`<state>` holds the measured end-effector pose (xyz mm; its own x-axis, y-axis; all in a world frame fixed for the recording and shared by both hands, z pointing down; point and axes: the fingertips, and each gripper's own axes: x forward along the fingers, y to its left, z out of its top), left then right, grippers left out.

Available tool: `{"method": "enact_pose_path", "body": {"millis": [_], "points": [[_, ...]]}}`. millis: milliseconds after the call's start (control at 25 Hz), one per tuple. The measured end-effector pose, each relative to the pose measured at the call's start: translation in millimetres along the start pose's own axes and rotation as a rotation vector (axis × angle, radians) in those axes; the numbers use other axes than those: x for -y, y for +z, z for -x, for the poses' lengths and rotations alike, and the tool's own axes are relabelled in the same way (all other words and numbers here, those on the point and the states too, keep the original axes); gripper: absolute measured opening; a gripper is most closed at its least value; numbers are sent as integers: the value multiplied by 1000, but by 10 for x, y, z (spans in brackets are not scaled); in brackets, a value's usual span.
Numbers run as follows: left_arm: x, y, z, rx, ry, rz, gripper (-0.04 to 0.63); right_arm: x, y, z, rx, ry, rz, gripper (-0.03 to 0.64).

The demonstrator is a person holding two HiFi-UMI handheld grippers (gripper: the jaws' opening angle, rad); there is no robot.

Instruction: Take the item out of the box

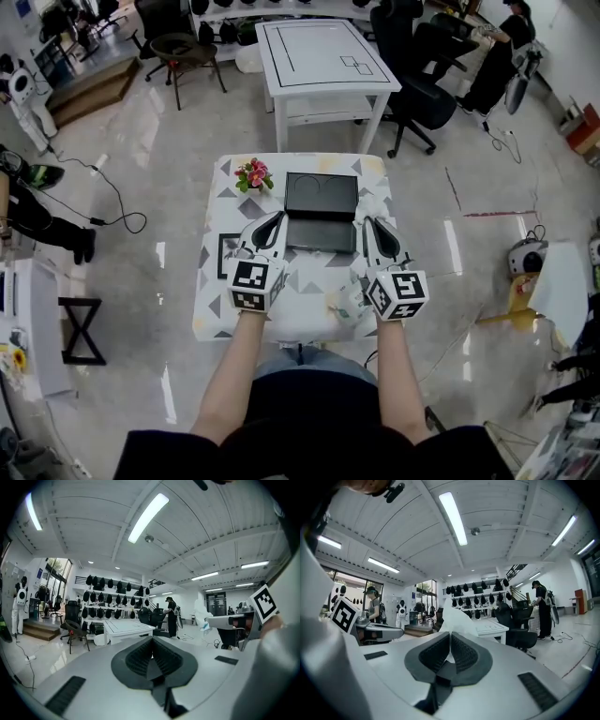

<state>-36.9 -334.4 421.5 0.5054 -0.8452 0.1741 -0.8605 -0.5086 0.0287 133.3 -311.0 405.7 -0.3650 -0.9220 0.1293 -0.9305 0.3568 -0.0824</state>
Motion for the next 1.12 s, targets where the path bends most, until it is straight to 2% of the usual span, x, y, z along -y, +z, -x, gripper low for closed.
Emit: {"method": "enact_pose_path", "body": {"millis": [400, 1120], "points": [[50, 63, 66, 22, 0, -27, 20, 25, 7, 223, 57, -28, -3, 14], [198, 58, 115, 21, -17, -41, 20, 14, -23, 333, 50, -45, 13, 11]]}}
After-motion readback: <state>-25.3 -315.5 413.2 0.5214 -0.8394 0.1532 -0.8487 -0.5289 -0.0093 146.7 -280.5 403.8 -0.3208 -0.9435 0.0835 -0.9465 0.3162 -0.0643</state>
